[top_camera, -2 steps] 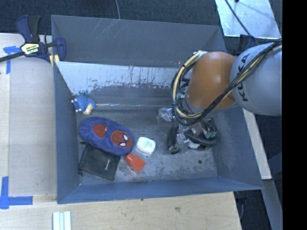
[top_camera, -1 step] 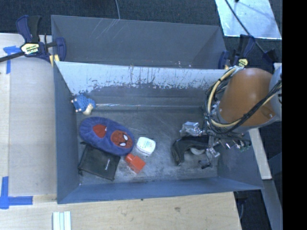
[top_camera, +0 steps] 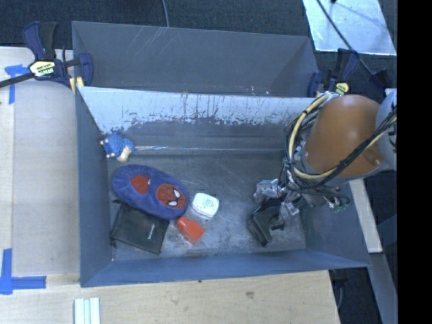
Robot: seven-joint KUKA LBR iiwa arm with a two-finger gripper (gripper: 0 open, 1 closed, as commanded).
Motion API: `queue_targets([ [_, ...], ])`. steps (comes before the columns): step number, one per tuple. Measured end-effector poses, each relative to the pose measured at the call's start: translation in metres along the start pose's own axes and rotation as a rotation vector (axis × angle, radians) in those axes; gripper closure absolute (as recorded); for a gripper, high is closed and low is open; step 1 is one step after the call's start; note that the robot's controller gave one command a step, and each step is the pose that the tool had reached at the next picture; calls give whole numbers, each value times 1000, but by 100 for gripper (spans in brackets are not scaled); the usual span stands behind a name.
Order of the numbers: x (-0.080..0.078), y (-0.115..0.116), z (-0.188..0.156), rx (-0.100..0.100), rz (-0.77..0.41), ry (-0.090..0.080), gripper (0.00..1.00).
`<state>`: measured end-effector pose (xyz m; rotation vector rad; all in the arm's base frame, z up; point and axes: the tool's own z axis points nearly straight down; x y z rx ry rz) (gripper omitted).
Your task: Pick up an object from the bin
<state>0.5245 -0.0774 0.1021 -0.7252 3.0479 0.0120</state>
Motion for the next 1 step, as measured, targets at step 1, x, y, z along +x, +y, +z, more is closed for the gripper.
queue_targets([
  [1,21,11,-156,8,-42,6,100],
])
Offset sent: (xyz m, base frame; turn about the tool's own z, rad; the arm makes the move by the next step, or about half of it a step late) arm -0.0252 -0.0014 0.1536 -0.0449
